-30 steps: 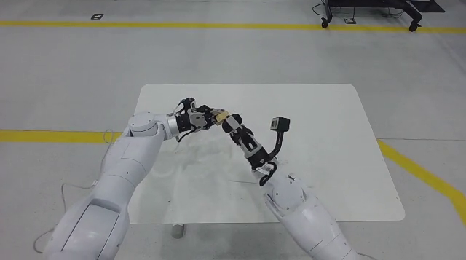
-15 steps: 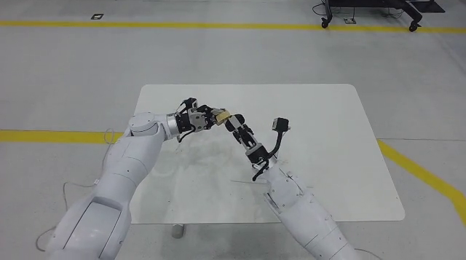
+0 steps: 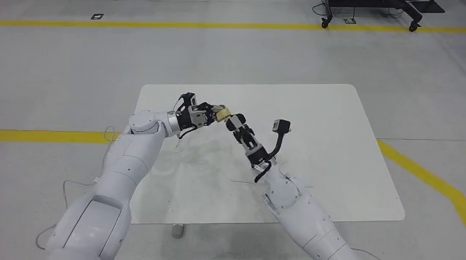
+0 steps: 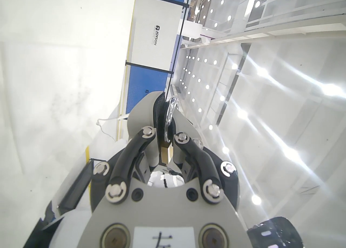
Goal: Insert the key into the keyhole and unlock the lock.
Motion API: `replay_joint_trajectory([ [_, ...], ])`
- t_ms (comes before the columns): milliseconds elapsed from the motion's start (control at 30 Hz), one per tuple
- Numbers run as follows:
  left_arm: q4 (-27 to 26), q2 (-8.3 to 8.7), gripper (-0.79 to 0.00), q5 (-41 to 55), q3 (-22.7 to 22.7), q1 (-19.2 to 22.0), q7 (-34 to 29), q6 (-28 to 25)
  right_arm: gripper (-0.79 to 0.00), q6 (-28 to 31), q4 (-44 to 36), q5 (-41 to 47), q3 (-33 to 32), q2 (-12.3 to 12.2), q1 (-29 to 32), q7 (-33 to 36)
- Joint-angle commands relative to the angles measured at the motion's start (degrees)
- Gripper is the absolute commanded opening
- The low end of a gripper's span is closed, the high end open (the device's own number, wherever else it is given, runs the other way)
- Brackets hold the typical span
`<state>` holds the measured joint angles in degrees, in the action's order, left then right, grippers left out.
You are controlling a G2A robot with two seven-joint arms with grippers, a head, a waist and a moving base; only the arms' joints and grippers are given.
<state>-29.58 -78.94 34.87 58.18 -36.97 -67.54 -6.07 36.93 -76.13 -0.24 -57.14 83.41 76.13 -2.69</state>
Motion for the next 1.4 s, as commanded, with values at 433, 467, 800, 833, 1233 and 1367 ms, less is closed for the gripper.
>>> replay_joint_trajectory([
  [433,-7.0,1.07,-0.785,-3.6,1.4,-3.2,1.9,-7.9,-0.582,-10.3,-0.6,27.9,-3.0,-1.2,2.0,23.2],
  [467,-7.4,1.09,-0.785,-3.6,1.4,-3.3,2.0,-7.9,-0.579,-10.4,-0.3,28.3,-2.7,-1.1,1.8,23.4],
  [800,-9.3,1.42,-0.785,-3.9,2.1,-4.3,1.7,-7.6,-0.61,-11.0,3.2,29.5,-0.8,-0.1,-1.1,22.3],
  [833,-9.5,1.46,-0.785,-3.9,2.2,-4.4,1.6,-7.5,-0.625,-10.9,3.4,29.5,-0.8,0.0,-1.2,22.1],
  [1233,-10.5,1.65,-0.785,-4.4,2.5,-4.9,1.4,-7.3,-0.785,-10.9,4.7,33.4,-0.4,0.8,-1.8,21.5],
  [1367,-10.8,1.66,-0.785,-5.5,2.3,-4.8,1.8,-7.8,-0.785,-12.1,4.9,37.1,-0.1,1.2,-1.8,22.1],
])
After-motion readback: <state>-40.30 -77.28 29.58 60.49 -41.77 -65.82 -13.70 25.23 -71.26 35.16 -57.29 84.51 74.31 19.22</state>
